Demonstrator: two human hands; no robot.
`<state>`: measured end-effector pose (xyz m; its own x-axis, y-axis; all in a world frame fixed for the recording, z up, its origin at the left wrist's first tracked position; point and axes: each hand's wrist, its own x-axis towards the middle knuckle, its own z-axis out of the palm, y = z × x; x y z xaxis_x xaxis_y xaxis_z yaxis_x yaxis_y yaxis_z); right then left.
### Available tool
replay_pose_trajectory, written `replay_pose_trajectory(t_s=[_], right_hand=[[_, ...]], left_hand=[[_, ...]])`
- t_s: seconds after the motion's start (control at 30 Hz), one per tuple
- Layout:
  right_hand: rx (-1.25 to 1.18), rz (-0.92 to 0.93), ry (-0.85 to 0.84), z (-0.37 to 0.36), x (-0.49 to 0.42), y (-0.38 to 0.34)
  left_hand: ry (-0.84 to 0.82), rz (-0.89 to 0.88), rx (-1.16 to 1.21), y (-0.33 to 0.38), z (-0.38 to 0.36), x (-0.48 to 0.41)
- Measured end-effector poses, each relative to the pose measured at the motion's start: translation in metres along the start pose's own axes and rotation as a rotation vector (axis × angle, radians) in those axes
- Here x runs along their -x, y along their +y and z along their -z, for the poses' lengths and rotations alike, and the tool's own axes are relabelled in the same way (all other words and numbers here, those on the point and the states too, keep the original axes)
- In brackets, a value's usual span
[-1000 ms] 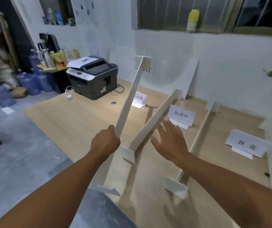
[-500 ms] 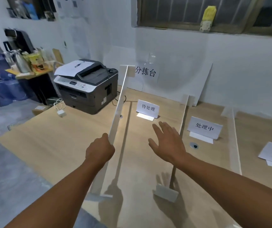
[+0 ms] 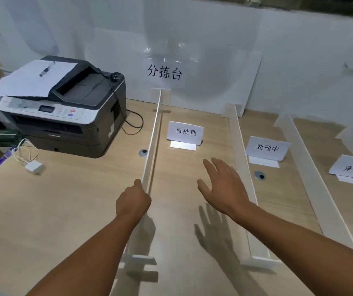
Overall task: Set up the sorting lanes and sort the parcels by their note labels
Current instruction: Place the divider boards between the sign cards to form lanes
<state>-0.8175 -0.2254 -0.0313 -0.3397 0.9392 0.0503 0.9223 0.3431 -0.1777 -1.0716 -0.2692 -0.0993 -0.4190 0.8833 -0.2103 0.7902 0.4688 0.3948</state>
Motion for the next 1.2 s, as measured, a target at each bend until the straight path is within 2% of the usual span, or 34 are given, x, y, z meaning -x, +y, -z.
replay_pose_trajectory(t_s=[0.3,0.57,0.73,0.83,0.97,1.1,1.2], right_hand=[[0.031,-0.087,-0.068,-0.054,-0.08,0.006],[-0.006,-0.181,-0.063,-0.065,-0.099,-0.011],[-0.016,-0.219,-0.054,-0.049,-0.087,-0.025],[-0.044,-0.284,-0.001,-0.023,-0.069,-0.025],[0.007,-0.394,0.101,0.027,-0.021,0.0],[0.079,-0.569,0.157,0.075,0.053,0.054],[0.162,-0.711,0.192,0.106,0.125,0.105]], left_hand=[[-0.056,-0.013,-0.028,0.005,-0.039,-0.117],[-0.119,0.003,-0.033,-0.008,-0.058,-0.141],[-0.148,0.014,-0.016,0.0,-0.045,-0.13],[-0.012,-0.181,0.0,0.029,-0.019,-0.124],[-0.03,-0.556,0.115,0.116,0.014,-0.104],[-0.02,-0.95,-0.007,0.217,0.016,-0.044],[-0.038,-1.147,-0.096,0.283,0.003,0.021]])
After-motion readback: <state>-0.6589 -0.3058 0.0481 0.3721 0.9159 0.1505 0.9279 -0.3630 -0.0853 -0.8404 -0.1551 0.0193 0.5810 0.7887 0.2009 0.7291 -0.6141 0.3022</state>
